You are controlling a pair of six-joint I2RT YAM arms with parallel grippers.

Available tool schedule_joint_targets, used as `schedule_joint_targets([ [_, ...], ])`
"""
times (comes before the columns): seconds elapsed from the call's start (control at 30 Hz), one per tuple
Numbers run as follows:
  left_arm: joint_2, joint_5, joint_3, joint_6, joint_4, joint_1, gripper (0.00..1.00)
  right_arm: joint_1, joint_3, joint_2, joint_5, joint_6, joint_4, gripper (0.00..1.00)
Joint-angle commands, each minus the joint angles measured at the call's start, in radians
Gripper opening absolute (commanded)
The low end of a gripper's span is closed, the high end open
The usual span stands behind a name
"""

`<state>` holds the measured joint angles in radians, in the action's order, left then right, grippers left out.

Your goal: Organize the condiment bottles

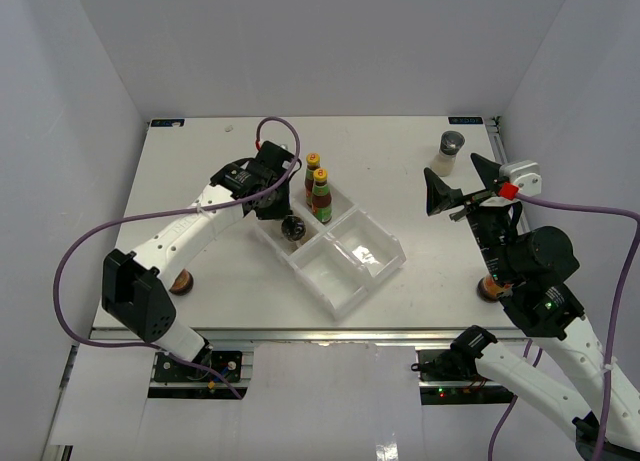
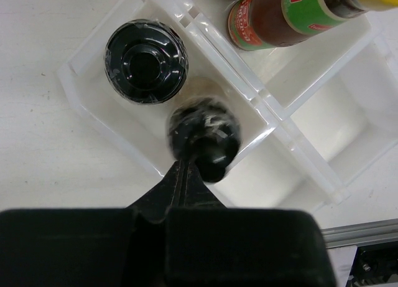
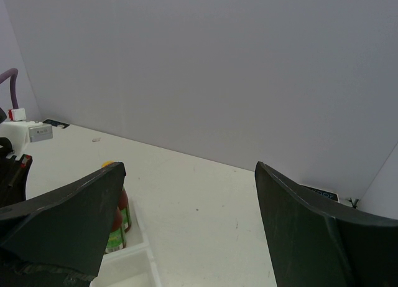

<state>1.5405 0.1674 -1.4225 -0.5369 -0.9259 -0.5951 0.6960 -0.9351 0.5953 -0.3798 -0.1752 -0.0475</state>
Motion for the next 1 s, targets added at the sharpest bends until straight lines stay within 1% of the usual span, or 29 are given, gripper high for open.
schedule_joint_targets([
  [0.0,-0.059,0.010,0.001,-0.006,0.010,-0.008,0.00,0.000,0.000,-0.008,-0.016,-0.018,-0.033,0.91],
  [0.03,-0.063,0.030,-0.011,-0.007,-0.001,-0.008,0.05,0.000,-0.001,-0.008,-0.016,-0.018,-0.033,0.91],
  [0.07,-0.066,0.060,-0.023,-0.010,-0.012,-0.009,0.16,0.000,-0.002,-0.008,-0.016,-0.016,-0.034,0.91],
  [0.13,-0.082,0.135,-0.041,-0.025,-0.033,-0.009,0.34,-0.001,-0.004,-0.009,-0.016,-0.012,-0.030,0.91],
  [0.2,-0.102,0.205,-0.051,-0.065,-0.061,-0.005,0.57,0.000,-0.005,-0.012,-0.015,-0.011,-0.025,0.91],
  [0.23,-0.103,0.227,-0.053,-0.067,-0.064,0.003,0.59,0.000,-0.005,-0.012,-0.012,-0.010,-0.025,0.91],
  [0.3,-0.131,0.249,-0.040,-0.103,-0.085,0.049,0.69,0.000,-0.004,-0.017,-0.012,-0.009,-0.022,0.91],
  [0.33,-0.143,0.244,-0.026,-0.111,-0.087,0.077,0.71,-0.001,-0.004,-0.019,-0.013,-0.007,-0.021,0.91],
  [0.4,-0.186,0.165,0.019,-0.121,-0.091,0.190,0.77,0.000,-0.004,-0.020,-0.007,-0.001,-0.020,0.91],
  [0.43,-0.217,0.138,0.036,-0.122,-0.089,0.263,0.78,0.000,-0.002,-0.020,-0.005,0.001,-0.021,0.91],
  [0.47,-0.239,0.115,0.054,-0.132,-0.091,0.310,0.81,0.000,-0.002,-0.019,-0.001,0.008,-0.023,0.91],
  [0.53,-0.275,0.108,0.082,-0.141,-0.117,0.366,0.85,0.000,0.002,-0.016,0.006,0.014,-0.027,0.91],
  [0.57,-0.303,0.118,0.084,-0.157,-0.133,0.395,0.92,0.000,0.005,-0.015,0.013,0.019,-0.030,0.91],
  [0.6,-0.318,0.169,0.072,-0.178,-0.175,0.408,0.96,-0.001,0.008,-0.018,0.018,0.023,-0.031,0.91],
  [0.67,-0.338,0.230,0.047,-0.212,-0.230,0.423,0.97,0.000,0.018,-0.023,0.025,0.025,-0.039,0.91],
  [0.7,-0.346,0.237,0.040,-0.221,-0.245,0.435,0.98,0.000,0.022,-0.026,0.027,0.024,-0.043,0.91],
  [0.87,-0.363,0.161,0.049,-0.233,-0.288,0.518,0.98,0.002,0.033,-0.043,0.027,0.019,-0.055,0.91],
  [0.97,-0.387,0.203,0.085,-0.248,-0.317,0.558,0.98,0.001,0.042,-0.051,0.030,0.019,-0.063,0.91],
])
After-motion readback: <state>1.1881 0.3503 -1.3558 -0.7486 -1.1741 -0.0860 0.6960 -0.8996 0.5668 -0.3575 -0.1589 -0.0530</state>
